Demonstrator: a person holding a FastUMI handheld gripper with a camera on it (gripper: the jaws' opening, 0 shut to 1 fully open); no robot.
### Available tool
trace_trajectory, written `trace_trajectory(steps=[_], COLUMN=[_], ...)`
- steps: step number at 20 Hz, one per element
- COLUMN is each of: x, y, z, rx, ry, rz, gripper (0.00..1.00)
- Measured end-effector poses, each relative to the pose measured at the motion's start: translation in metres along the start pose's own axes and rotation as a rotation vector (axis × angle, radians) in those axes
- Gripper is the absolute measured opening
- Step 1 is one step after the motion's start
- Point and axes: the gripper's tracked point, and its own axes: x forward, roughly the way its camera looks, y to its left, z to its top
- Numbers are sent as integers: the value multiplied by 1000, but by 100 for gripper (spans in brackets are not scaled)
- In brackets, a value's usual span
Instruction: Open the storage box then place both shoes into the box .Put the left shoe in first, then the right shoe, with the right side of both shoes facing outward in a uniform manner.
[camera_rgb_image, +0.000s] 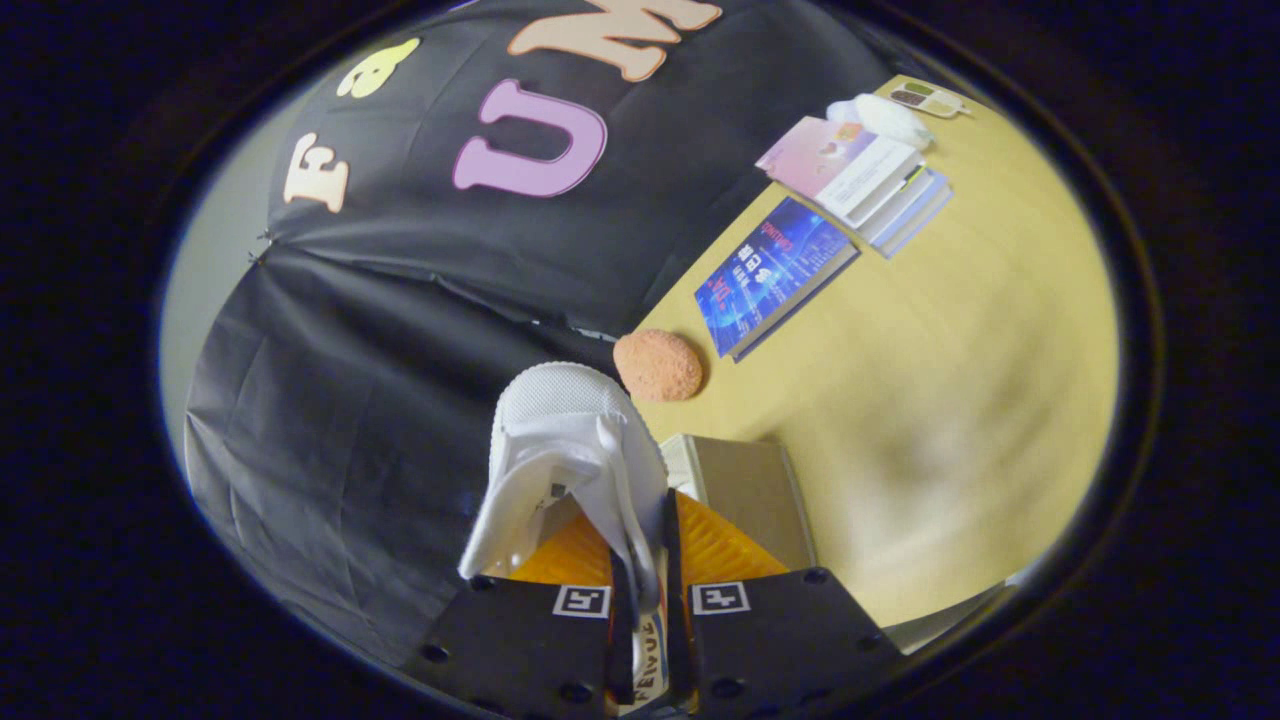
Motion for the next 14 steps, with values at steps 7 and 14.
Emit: trace_trajectory(steps=[7,14], x=[50,81], y=[11,-20], z=[-46,-69], rx=[-106,-270], ry=[-34,-79], rz=[-132,-299], gripper=[16,16])
